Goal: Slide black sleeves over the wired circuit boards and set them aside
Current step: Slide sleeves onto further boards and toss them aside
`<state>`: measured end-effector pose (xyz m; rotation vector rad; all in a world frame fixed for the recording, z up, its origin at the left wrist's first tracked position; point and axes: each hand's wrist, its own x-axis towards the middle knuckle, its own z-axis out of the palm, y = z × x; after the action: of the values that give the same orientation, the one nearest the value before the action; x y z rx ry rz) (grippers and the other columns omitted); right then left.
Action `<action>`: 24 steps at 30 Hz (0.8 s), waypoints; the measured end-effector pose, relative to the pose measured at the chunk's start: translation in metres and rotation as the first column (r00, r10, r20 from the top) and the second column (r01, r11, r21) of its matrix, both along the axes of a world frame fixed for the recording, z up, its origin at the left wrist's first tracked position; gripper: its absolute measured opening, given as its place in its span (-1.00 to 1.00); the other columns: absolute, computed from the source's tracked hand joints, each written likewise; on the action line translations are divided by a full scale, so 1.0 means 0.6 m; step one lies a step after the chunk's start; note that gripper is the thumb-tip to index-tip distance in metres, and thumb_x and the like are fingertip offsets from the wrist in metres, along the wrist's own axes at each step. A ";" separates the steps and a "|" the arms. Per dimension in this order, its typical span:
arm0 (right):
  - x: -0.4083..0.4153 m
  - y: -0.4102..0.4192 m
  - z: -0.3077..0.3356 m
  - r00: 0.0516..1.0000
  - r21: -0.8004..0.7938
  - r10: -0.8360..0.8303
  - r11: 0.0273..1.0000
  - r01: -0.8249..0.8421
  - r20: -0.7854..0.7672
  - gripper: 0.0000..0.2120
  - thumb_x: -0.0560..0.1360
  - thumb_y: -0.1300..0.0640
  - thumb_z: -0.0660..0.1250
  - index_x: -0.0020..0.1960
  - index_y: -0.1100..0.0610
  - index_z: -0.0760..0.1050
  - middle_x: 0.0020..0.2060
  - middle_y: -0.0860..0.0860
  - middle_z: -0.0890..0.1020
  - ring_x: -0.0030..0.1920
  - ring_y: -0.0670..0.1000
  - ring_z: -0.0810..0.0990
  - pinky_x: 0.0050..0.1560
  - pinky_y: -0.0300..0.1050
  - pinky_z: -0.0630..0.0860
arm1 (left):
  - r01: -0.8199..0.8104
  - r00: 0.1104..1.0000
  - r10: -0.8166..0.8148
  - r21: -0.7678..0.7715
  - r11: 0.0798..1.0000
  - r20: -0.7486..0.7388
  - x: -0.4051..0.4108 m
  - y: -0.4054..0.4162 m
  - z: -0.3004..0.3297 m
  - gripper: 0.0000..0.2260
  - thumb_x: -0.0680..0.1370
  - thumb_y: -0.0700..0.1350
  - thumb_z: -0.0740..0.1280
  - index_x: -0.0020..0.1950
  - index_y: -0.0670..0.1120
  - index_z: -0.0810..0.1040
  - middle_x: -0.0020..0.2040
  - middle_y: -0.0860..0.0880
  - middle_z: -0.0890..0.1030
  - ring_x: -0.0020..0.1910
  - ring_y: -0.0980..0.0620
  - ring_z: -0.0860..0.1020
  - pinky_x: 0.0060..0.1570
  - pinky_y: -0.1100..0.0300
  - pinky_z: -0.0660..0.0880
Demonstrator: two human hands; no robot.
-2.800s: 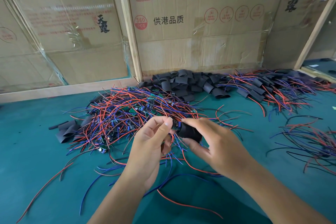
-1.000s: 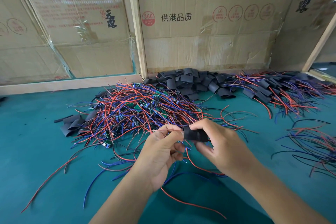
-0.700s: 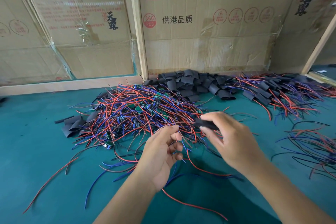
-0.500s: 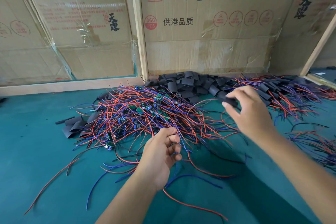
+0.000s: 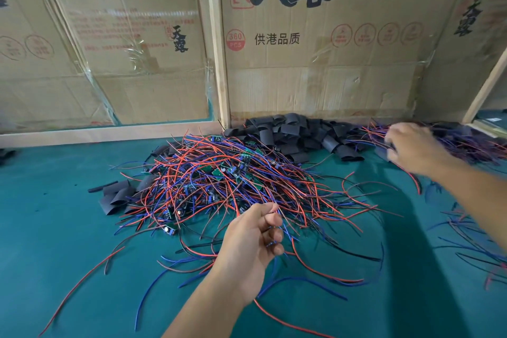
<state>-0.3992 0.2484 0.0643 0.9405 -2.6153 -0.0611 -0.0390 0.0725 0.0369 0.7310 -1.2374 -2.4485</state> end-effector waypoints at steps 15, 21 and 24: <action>0.029 -0.072 -0.074 0.960 0.027 0.115 0.992 -0.126 0.255 -0.53 0.57 0.16 0.23 0.47 0.19 0.40 0.48 0.06 0.41 0.42 0.09 0.42 0.39 0.00 0.36 | 0.012 1.000 -0.013 -0.035 0.999 -0.025 0.003 -0.003 -0.001 -0.97 0.55 -0.14 0.32 -0.07 -0.07 0.53 -0.31 0.00 0.47 -0.45 0.07 0.38 -0.47 0.24 0.33; 0.030 -0.071 -0.067 0.926 -0.097 0.136 0.989 -0.108 0.353 -0.60 0.58 0.16 0.29 0.41 0.18 0.48 0.48 0.12 0.40 0.47 0.09 0.36 0.46 -0.05 0.26 | 0.023 1.000 -0.024 -0.071 0.997 -0.009 0.001 0.003 0.001 -0.97 0.55 -0.14 0.34 -0.08 -0.07 0.54 -0.29 0.00 0.47 -0.44 0.07 0.38 -0.46 0.24 0.32; 0.033 -0.086 -0.061 0.921 -0.198 0.110 0.980 -0.037 0.375 -0.62 0.59 0.14 0.27 0.39 0.15 0.44 0.31 0.13 0.55 0.27 0.15 0.54 0.25 0.03 0.45 | 0.029 0.999 -0.030 -0.090 0.996 -0.013 0.002 0.002 0.001 -0.95 0.53 -0.13 0.34 -0.04 -0.08 0.53 -0.29 0.00 0.47 -0.44 0.08 0.39 -0.46 0.24 0.33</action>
<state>-0.3795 0.1966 0.0275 1.0720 -2.8654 0.4252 -0.0378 0.0738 0.0374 0.6745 -1.3526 -2.3993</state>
